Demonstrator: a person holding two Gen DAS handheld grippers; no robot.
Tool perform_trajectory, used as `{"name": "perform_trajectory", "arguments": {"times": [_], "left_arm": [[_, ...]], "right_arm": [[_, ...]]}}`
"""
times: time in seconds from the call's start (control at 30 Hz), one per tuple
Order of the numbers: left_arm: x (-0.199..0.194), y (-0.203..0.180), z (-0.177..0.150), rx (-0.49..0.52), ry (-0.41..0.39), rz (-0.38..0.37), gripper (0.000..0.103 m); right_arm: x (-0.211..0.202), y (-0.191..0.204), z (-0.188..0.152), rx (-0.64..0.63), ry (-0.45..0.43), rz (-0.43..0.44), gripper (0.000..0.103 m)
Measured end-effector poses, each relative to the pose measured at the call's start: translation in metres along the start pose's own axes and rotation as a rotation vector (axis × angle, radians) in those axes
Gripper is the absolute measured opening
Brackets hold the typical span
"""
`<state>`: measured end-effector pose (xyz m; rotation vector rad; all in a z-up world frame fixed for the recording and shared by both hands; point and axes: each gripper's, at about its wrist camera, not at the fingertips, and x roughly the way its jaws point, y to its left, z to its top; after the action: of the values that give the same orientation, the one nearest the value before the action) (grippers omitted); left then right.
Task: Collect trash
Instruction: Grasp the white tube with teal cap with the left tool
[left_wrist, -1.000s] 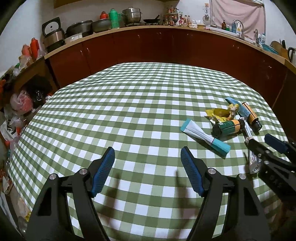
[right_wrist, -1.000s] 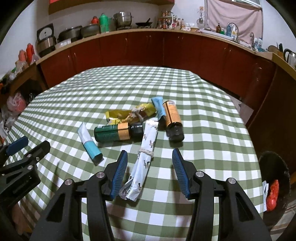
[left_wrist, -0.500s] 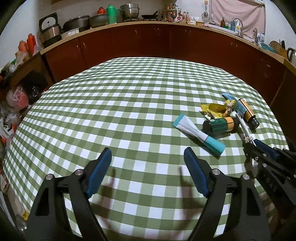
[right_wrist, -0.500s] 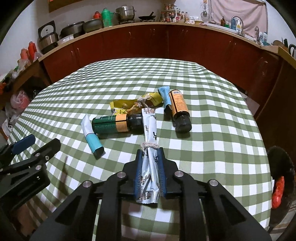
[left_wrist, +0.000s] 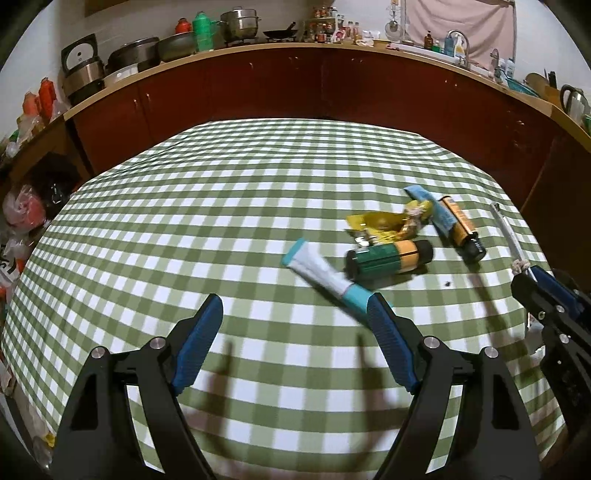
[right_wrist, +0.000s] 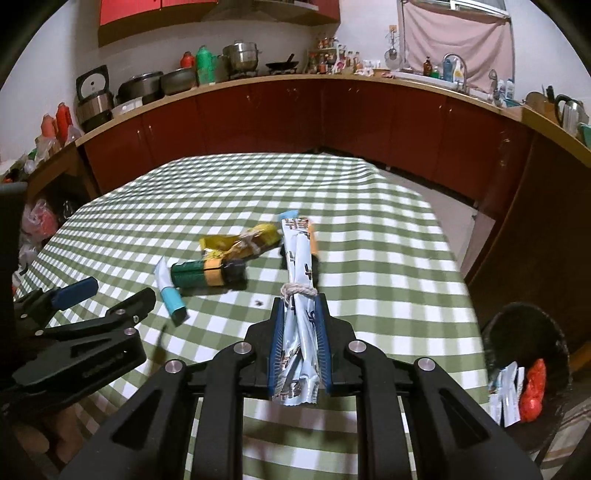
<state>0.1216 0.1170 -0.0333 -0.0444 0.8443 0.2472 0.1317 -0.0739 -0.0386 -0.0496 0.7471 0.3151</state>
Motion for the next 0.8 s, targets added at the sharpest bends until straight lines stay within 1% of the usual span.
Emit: {"name": "perform_trajectory", "arguments": {"times": [0.2, 0.3, 0.37, 0.47, 0.67, 0.8], "left_arm": [[0.012, -0.018, 0.005, 0.009, 0.014, 0.012, 0.08], [0.024, -0.02, 0.005, 0.012, 0.043, 0.028, 0.08], [0.03, -0.017, 0.004, 0.005, 0.066, 0.031, 0.08], [0.033, -0.01, 0.002, -0.011, 0.08, 0.035, 0.08], [0.029, 0.016, -0.005, -0.033, 0.084, 0.045, 0.08], [0.026, 0.022, -0.003, -0.036, 0.068, 0.033, 0.08]], "right_arm": [[-0.001, -0.019, 0.0, 0.034, -0.015, -0.008, 0.018], [0.0, -0.023, 0.0, 0.042, -0.014, -0.007, 0.018], [0.001, -0.025, -0.001, 0.048, -0.012, -0.003, 0.018], [0.002, -0.024, -0.002, 0.051, -0.011, 0.002, 0.018], [0.002, -0.027, -0.004, 0.051, -0.011, 0.006, 0.018], [0.002, -0.026, -0.004, 0.051, -0.01, 0.006, 0.018]]}}
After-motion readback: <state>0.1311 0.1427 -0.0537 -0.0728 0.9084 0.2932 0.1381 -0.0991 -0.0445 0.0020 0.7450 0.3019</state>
